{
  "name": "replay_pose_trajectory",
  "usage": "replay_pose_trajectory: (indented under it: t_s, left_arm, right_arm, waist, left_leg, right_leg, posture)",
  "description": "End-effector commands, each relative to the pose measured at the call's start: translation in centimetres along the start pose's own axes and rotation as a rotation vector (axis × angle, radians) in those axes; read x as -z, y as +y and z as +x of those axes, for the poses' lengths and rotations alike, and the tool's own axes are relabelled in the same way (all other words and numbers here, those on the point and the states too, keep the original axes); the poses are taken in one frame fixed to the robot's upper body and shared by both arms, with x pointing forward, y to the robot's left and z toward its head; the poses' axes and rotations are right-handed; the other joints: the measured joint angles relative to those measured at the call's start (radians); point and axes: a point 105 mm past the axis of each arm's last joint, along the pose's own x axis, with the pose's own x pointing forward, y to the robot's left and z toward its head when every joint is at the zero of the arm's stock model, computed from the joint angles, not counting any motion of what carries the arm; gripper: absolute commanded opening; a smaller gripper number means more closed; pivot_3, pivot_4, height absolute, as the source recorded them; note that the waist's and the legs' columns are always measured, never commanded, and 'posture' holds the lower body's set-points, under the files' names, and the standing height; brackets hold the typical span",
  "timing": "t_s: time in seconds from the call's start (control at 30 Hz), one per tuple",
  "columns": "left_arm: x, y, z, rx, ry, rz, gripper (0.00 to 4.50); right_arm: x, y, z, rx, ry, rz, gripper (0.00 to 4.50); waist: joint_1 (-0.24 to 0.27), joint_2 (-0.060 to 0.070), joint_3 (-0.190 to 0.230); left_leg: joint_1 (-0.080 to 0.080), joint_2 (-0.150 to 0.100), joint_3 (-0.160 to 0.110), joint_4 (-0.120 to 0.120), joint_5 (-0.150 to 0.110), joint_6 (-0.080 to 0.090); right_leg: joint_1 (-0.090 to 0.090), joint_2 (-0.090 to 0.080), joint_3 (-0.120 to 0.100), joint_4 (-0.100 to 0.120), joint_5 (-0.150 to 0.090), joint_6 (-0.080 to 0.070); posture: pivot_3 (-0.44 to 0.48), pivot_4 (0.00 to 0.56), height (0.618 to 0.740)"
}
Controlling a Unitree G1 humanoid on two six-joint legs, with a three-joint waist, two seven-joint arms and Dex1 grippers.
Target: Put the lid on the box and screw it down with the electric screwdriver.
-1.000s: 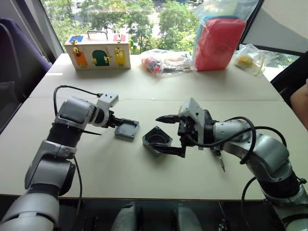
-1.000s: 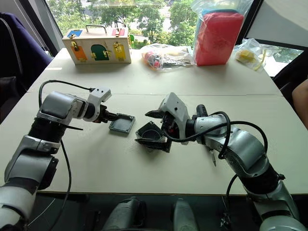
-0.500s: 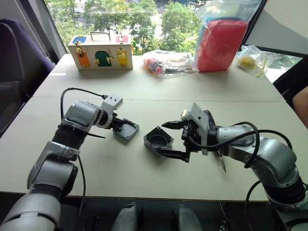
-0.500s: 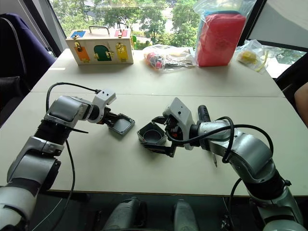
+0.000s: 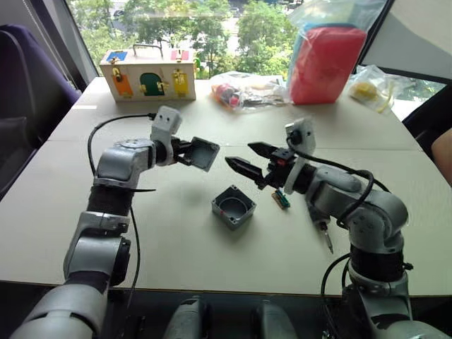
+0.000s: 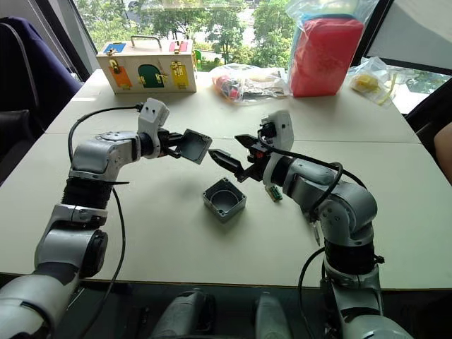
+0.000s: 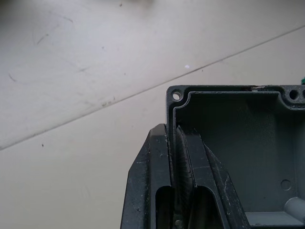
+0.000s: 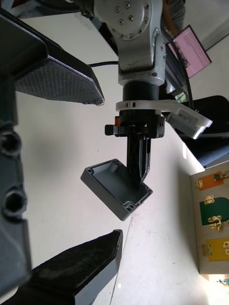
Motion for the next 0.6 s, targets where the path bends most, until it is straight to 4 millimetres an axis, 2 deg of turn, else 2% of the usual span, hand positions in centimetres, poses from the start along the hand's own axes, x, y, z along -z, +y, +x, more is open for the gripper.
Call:
replay_pose_trajectory:
  t_s: [0.03, 0.27, 0.37, 0.6]
  left_arm:
    - [-6.3, -2.4, -0.9, 0.067, -0.292, 0.023, 0.06]
    - [-6.5, -5.5, -1.1, 0.153, -0.367, 0.016, 0.06]
    - [-5.8, -5.6, -1.0, 0.155, -0.350, 0.026, 0.06]
    - [-5.3, -5.5, -1.0, 0.162, -0.339, 0.019, 0.06]
  right_arm:
    - [-2.2, -1.0, 0.5, 0.037, -0.090, 0.060, 4.50]
    - [-2.9, -2.4, 1.1, 0.061, -0.118, 0.107, 4.50]
    - [-3.5, -2.6, 1.0, 0.052, -0.144, 0.135, 4.50]
    - [-3.4, -2.4, 0.8, 0.041, -0.143, 0.137, 4.50]
  waist:
    - [0.000, 0.000, 0.000]
    - [-0.010, 0.000, 0.000]
    - [-0.017, 0.000, 0.000]
    - [-0.023, 0.000, 0.000]
  left_leg:
    - [0.000, 0.000, 0.000, 0.000, 0.000, 0.000]
    - [0.000, -0.001, 0.001, 0.000, 0.000, 0.000]
    - [0.000, 0.000, 0.001, 0.000, 0.000, 0.000]
    - [0.000, 0.000, 0.001, -0.001, 0.000, 0.000]
  right_leg:
    - [0.000, 0.000, 0.000, 0.000, 0.000, 0.000]
    - [0.000, 0.001, 0.000, 0.001, 0.000, 0.000]
    - [0.000, 0.002, 0.000, 0.001, 0.000, 0.000]
    - [0.000, 0.004, 0.000, 0.002, 0.000, 0.000]
  posture:
    - [0.000, 0.150, 0.740]
    - [0.000, 0.150, 0.740]
    - [0.000, 0.150, 0.740]
    - [0.000, 0.150, 0.740]
